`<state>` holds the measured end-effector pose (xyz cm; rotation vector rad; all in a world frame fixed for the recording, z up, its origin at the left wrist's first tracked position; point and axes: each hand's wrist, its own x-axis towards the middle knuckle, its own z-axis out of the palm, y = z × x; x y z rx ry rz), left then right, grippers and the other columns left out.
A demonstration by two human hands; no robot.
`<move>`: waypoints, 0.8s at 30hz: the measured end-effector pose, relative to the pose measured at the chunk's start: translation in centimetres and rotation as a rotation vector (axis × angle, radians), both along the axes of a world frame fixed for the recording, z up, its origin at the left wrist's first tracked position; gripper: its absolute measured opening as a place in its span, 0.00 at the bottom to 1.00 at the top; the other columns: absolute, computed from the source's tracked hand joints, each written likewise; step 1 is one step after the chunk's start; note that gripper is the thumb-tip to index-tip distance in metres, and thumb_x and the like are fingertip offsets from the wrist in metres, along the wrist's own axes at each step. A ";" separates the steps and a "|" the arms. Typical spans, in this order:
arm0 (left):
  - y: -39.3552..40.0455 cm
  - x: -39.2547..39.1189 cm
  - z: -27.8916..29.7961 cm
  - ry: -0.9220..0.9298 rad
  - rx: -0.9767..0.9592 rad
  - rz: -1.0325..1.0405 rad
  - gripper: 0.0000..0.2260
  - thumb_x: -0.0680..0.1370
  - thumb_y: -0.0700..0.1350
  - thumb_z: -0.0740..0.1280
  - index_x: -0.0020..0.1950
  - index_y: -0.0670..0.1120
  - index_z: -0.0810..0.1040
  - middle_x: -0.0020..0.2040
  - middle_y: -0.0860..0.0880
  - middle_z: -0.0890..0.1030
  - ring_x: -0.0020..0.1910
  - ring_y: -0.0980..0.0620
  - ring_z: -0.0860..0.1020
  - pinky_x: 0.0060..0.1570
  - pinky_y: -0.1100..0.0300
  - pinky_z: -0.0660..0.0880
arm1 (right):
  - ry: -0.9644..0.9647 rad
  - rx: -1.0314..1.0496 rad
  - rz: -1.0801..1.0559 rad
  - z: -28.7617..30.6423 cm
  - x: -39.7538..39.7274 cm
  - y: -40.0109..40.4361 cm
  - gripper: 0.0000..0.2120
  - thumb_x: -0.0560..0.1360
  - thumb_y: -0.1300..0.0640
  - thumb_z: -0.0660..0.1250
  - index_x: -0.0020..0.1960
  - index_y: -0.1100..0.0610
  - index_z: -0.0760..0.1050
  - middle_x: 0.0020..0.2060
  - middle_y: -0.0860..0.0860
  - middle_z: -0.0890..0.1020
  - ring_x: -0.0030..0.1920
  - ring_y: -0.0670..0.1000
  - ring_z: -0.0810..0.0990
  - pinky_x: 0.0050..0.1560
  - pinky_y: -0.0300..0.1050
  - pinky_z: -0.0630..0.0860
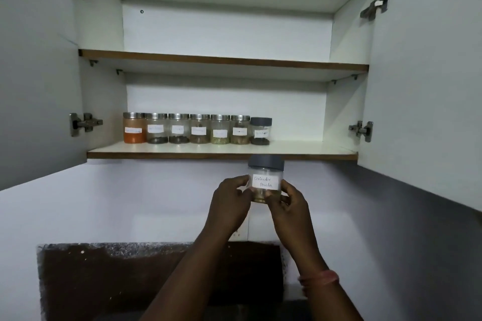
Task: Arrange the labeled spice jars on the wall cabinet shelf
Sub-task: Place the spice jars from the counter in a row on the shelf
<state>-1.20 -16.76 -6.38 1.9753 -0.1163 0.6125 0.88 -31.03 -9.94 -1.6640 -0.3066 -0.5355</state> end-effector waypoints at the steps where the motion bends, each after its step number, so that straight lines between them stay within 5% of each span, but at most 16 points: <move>1: -0.5 0.9 0.5 -0.025 0.004 0.004 0.16 0.81 0.47 0.66 0.69 0.52 0.79 0.68 0.51 0.79 0.59 0.54 0.81 0.65 0.53 0.77 | -0.011 -0.006 -0.007 0.6 0.9 -0.6 0.24 0.80 0.52 0.69 0.74 0.50 0.71 0.69 0.49 0.76 0.60 0.42 0.80 0.60 0.37 0.78; 7: -4.2 6.9 3.8 -0.215 0.120 -0.028 0.14 0.81 0.49 0.68 0.67 0.54 0.81 0.60 0.59 0.79 0.58 0.57 0.80 0.53 0.68 0.75 | -0.124 -0.006 -0.033 4.7 6.6 -4.5 0.27 0.75 0.48 0.75 0.72 0.49 0.73 0.65 0.47 0.77 0.63 0.46 0.79 0.64 0.45 0.79; 12: -6.3 12.7 7.2 -0.264 0.138 -0.074 0.15 0.82 0.50 0.66 0.68 0.54 0.79 0.64 0.58 0.80 0.56 0.61 0.80 0.55 0.66 0.77 | -0.178 -0.008 -0.032 8.4 12.3 -7.0 0.24 0.74 0.50 0.77 0.67 0.49 0.74 0.61 0.44 0.80 0.58 0.41 0.80 0.49 0.29 0.76; 16: -7.8 17.0 9.5 -0.255 0.124 -0.131 0.12 0.82 0.46 0.66 0.63 0.55 0.82 0.52 0.64 0.84 0.53 0.68 0.80 0.51 0.75 0.74 | -0.179 -0.069 -0.095 11.1 17.2 -8.2 0.21 0.71 0.50 0.79 0.59 0.47 0.73 0.49 0.36 0.78 0.47 0.31 0.77 0.41 0.24 0.71; 24: -9.9 26.1 10.6 -0.044 0.101 -0.086 0.11 0.80 0.39 0.65 0.60 0.39 0.82 0.56 0.46 0.85 0.57 0.46 0.83 0.61 0.50 0.79 | 0.000 -0.160 -0.175 12.9 27.3 -8.1 0.20 0.69 0.55 0.80 0.54 0.64 0.78 0.47 0.55 0.82 0.47 0.57 0.82 0.33 0.36 0.66</move>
